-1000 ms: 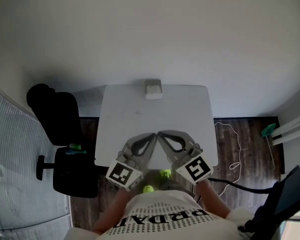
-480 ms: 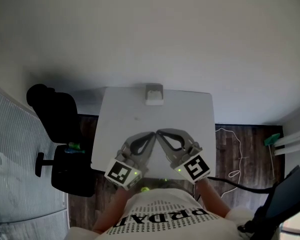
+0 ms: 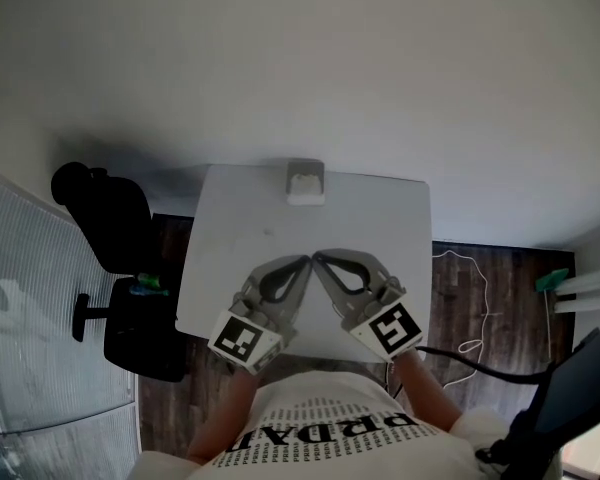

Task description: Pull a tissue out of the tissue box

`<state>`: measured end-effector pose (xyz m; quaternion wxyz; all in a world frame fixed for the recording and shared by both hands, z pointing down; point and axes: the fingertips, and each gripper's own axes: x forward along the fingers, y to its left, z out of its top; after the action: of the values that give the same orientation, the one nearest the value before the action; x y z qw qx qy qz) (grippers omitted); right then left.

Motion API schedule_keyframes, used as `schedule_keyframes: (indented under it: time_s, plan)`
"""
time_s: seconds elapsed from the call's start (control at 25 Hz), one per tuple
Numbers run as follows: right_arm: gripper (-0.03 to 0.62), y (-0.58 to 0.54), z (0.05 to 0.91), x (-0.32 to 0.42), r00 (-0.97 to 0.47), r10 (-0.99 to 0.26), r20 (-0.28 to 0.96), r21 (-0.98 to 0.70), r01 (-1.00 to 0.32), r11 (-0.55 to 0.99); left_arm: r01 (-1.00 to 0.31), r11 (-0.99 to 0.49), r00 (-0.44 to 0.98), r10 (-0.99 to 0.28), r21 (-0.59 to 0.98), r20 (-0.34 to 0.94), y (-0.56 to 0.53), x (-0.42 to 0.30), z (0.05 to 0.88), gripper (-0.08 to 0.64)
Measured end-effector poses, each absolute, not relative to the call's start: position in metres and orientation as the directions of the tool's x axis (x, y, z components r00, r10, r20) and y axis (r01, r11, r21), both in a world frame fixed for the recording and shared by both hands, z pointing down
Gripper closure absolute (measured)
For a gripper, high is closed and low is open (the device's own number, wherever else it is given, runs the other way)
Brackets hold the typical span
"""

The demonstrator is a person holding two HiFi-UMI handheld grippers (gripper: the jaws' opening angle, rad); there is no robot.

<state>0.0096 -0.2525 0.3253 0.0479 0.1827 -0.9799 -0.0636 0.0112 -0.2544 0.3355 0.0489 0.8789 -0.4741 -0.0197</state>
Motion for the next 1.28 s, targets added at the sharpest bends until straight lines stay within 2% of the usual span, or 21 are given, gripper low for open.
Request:
schedule_keyframes:
  time_s: [0.32,0.56,0.96,1.28]
  plan:
    - [0.584,-0.258,0.328,0.005,-0.932,-0.359,0.049,0.115,-0.351,0.929,-0.849,-0.518,0.522,-0.853,0.108,0.013,-0.26,0.007,0.339,0.569]
    - [0.584,-0.267,0.335,-0.005,-0.924,-0.371,0.095,0.13,-0.358,0.924,-0.844,-0.517,0.523,-0.852,0.144,0.006,-0.268,-0.004,0.345,0.568]
    - [0.584,-0.3,0.346,-0.035,-0.883,-0.437,0.174,0.138,-0.417,0.898,-0.789,-0.591,0.602,-0.799,0.165,0.018,-0.303,-0.034,0.354,0.568]
    - [0.58,-0.331,0.373,-0.05,-0.87,-0.429,0.244,0.136,-0.407,0.903,-0.777,-0.597,0.618,-0.784,0.2,0.058,-0.325,-0.048,0.378,0.568]
